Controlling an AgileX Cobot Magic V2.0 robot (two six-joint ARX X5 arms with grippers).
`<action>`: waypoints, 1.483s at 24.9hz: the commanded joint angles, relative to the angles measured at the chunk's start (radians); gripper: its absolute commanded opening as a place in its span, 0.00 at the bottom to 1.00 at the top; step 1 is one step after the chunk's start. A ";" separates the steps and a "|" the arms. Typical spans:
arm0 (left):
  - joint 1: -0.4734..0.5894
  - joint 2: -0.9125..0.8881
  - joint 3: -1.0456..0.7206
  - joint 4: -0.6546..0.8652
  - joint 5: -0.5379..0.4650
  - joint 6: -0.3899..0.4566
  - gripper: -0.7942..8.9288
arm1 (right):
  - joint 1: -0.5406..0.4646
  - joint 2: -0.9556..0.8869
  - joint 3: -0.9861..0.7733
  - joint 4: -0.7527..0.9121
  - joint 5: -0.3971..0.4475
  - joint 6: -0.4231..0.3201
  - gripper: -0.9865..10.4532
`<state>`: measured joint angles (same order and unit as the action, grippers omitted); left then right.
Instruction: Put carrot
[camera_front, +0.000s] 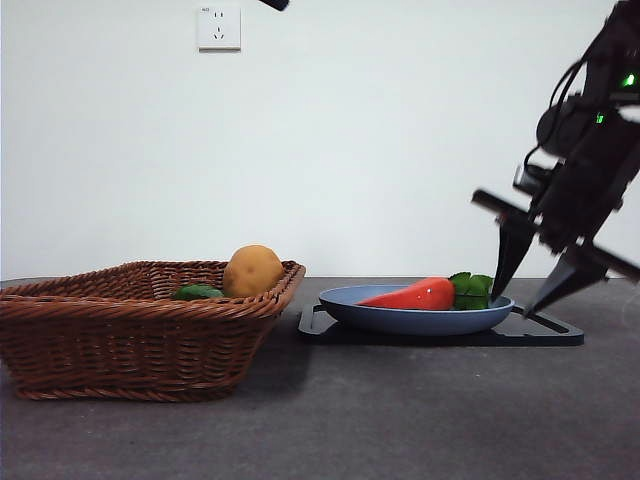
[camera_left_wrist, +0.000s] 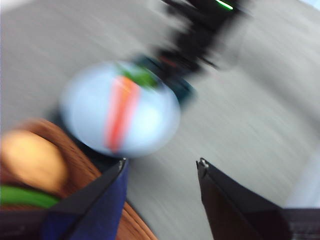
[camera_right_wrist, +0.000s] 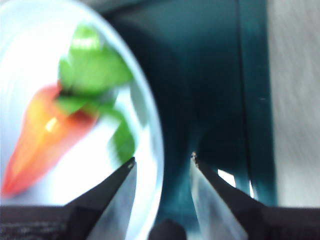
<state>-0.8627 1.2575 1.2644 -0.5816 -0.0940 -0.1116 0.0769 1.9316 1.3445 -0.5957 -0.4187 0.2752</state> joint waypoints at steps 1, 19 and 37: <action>-0.005 0.011 0.019 0.084 -0.120 0.012 0.33 | -0.004 -0.075 0.021 -0.059 0.003 -0.077 0.25; 0.309 0.016 0.010 0.070 -0.169 0.139 0.09 | 0.316 -0.692 -0.112 -0.225 0.433 -0.175 0.09; 0.432 -0.683 -0.656 0.162 0.025 0.051 0.09 | 0.405 -1.385 -0.828 0.278 0.584 -0.190 0.09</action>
<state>-0.4274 0.5758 0.6006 -0.4324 -0.0734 -0.0357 0.4759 0.5442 0.5129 -0.3355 0.1581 0.0891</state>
